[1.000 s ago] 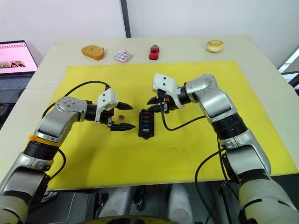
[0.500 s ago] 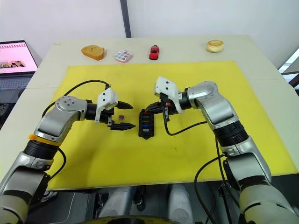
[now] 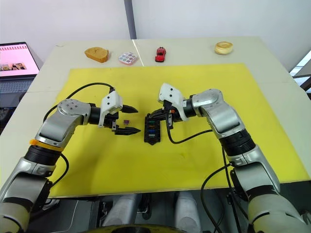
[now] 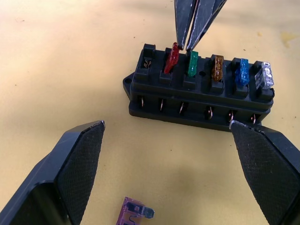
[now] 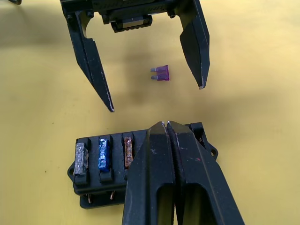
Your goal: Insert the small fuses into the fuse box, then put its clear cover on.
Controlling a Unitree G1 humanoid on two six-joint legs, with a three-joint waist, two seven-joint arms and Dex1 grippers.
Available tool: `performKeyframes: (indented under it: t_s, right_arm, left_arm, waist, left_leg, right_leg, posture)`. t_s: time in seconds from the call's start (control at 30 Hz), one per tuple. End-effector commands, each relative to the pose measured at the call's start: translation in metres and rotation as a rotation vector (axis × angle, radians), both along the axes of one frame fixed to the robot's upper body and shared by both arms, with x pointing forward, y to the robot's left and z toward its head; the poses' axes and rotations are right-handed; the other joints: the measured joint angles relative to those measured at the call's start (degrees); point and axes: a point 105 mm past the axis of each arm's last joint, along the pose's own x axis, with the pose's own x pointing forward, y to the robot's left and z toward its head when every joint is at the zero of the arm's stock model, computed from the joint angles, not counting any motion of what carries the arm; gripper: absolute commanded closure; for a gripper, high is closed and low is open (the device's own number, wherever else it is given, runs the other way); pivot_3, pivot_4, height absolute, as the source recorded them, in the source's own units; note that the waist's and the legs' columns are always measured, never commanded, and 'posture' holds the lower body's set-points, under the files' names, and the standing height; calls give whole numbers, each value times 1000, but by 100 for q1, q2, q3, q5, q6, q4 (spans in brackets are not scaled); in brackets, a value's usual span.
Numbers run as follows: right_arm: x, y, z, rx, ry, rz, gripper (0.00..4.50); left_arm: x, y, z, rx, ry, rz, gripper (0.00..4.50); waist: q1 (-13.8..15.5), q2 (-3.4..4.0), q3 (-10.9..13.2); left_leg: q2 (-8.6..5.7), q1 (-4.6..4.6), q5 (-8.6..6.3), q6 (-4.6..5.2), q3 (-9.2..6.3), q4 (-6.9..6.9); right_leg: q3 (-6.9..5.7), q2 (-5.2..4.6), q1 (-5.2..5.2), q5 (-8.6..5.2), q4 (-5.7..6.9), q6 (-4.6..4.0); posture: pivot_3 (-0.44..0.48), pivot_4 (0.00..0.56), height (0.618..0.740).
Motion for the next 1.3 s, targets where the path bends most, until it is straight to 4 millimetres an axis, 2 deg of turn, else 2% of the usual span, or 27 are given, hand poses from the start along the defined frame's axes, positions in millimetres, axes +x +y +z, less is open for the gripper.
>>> performKeyframes:
  t_s: [0.03, 0.57, 1.3]
  right_arm:
    - [1, 1, 2, -2, -25, 5, 4436]
    - [10, -2, -15, -56, -27, -34, 4436]
    - [13, 0, -6, -45, -36, -36, 4436]
  left_arm:
    - [1, 0, 12, -4, -41, -10, 0]
    - [2, -2, 12, -13, -50, -3, 0]
    - [0, -2, 10, -17, -48, -3, 0]
  waist:
    - [2, 0, 0]
    - [0, 0, 0]
    - [1, 0, -1]
  left_leg:
    - [0, 0, 0, 0, 0, 0]
    - [0, 7, 0, 0, 0, 1]
    - [1, 16, 0, 0, -1, 1]
  right_leg:
    - [0, 0, 0, 0, 0, 0]
    - [0, 5, 7, 0, 0, 0]
    - [1, 5, 7, 0, 0, 0]
  posture:
    - [0, 150, 740]
    - [0, 150, 740]
    - [0, 150, 740]
